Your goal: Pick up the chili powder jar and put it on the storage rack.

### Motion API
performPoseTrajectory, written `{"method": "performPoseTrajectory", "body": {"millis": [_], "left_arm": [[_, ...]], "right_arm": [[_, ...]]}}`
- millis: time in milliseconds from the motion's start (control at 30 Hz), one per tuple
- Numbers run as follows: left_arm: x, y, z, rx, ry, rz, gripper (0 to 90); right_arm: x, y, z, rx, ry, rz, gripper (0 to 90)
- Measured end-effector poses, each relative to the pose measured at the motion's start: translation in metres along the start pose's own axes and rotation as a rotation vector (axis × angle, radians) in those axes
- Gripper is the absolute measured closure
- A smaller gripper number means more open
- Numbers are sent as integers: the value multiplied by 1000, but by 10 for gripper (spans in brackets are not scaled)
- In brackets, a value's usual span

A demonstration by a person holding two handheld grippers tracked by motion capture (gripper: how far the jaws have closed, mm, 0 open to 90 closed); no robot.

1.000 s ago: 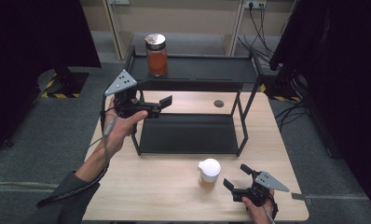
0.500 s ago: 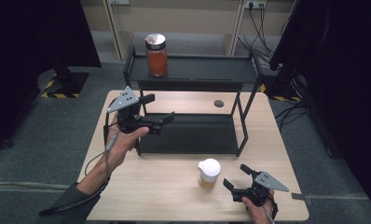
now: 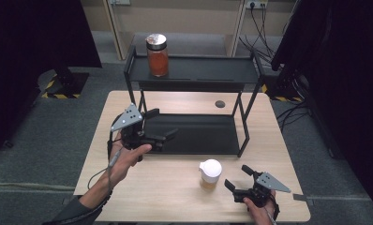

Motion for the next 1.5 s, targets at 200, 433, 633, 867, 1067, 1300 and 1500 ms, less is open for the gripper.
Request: {"method": "performPoseTrajectory", "body": {"millis": [200,433,633,867,1067,1300,1500], "left_arm": [[-1,-10,-13,29,-7,-14,9],[-3,-17,-30,28,-16,-34,10],[-6,-20,-47,42,-20,-27,9],[-10,-23,-67,51,-19,-19,9],[-12,-24,-87,44,-20,-19,9],[-14,-23,-109,38,-28,-15,8],[-16,-24,-120,37,-46,-16,8]], "right_arm": [[0,0,0,-1,0,0,4],[0,0,0,-2,-1,0,4],[0,0,0,-3,-1,0,4],[0,0,0,-5,-1,1,4],[0,0,0,-8,-2,0,4],[0,0,0,-9,-2,0,4],[0,0,0,-10,-2,1,4]]}}
Point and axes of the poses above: each handheld gripper's, and its own axes: x roughly forward along the jaws, z roughly out of its top, y roughly to its left, the point moved 8 cm from there along x, roughly forward along the jaws, and after that the axes turned 4 degrees about y, right-handed, at the moved point
